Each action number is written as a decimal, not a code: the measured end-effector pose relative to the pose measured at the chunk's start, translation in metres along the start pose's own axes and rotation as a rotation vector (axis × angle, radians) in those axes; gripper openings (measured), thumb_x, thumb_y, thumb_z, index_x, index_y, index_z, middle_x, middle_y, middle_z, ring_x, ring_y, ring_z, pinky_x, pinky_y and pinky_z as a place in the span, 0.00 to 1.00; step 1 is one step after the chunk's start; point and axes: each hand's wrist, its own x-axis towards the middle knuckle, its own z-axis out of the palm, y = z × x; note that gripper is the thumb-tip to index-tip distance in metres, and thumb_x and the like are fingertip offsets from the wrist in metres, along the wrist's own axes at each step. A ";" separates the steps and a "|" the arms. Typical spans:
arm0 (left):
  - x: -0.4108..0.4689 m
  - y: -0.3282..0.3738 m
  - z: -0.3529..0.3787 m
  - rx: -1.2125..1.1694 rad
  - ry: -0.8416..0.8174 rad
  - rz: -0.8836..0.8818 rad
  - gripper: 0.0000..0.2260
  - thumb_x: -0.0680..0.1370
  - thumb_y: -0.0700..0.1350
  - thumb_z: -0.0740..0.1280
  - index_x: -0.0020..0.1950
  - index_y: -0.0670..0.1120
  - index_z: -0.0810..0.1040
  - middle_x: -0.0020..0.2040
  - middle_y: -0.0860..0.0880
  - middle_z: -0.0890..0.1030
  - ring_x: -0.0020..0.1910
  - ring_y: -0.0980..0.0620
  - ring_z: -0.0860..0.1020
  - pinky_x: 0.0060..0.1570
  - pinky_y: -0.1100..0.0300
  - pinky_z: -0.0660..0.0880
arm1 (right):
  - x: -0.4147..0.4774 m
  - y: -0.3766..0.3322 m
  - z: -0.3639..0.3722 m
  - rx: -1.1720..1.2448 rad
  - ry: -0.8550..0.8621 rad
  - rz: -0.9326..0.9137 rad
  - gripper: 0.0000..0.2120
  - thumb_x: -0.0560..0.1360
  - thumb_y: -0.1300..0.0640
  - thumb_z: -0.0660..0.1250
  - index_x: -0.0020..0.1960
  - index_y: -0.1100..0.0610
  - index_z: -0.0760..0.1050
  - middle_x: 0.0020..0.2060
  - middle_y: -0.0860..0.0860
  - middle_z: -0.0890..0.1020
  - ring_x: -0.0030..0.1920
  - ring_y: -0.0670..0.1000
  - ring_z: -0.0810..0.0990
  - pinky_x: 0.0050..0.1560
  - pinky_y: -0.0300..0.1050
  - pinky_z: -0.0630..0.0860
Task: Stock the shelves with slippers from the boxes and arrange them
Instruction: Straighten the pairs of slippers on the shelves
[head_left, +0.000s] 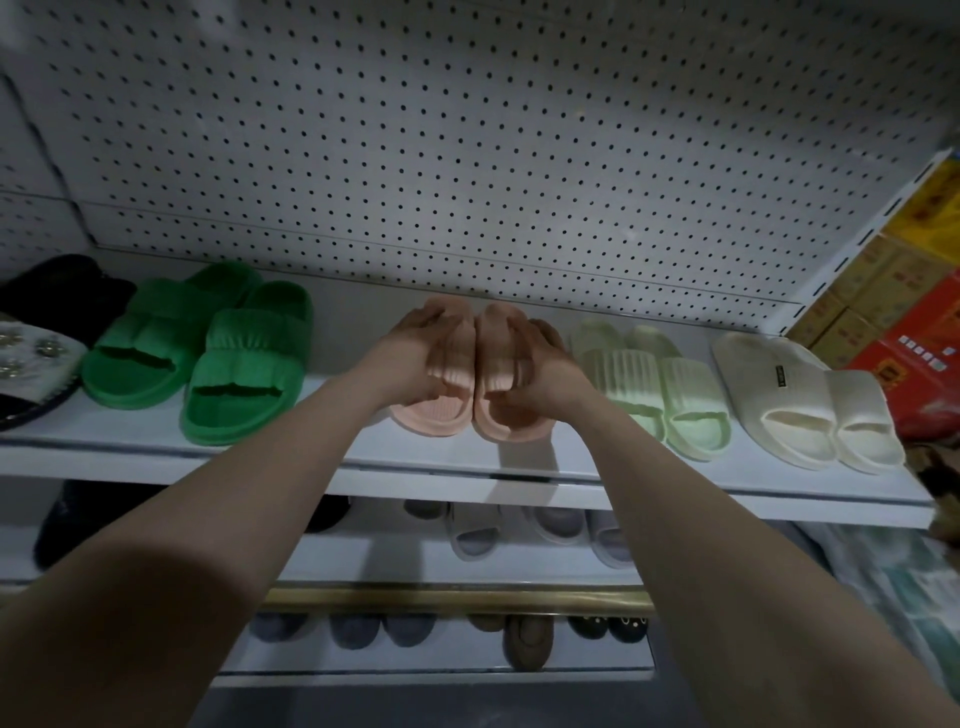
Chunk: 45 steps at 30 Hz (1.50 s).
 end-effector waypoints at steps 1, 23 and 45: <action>0.000 -0.001 0.000 -0.007 -0.003 -0.002 0.47 0.65 0.56 0.76 0.78 0.51 0.55 0.78 0.49 0.58 0.77 0.48 0.55 0.72 0.58 0.61 | -0.001 -0.002 -0.002 -0.007 -0.031 -0.003 0.50 0.66 0.44 0.74 0.79 0.52 0.50 0.77 0.51 0.60 0.78 0.52 0.55 0.75 0.47 0.60; -0.083 -0.130 -0.091 -0.139 0.165 0.036 0.28 0.74 0.45 0.71 0.74 0.49 0.69 0.75 0.45 0.66 0.75 0.47 0.61 0.73 0.56 0.59 | 0.038 -0.159 0.039 -0.052 0.246 0.028 0.27 0.78 0.43 0.64 0.75 0.49 0.65 0.74 0.50 0.68 0.78 0.53 0.58 0.71 0.53 0.62; -0.107 -0.268 -0.111 0.181 -0.122 -0.041 0.41 0.73 0.41 0.69 0.80 0.47 0.50 0.78 0.38 0.51 0.71 0.34 0.63 0.66 0.45 0.68 | 0.043 -0.283 0.092 0.054 -0.158 -0.014 0.47 0.69 0.44 0.76 0.79 0.50 0.55 0.77 0.53 0.59 0.75 0.56 0.61 0.75 0.53 0.62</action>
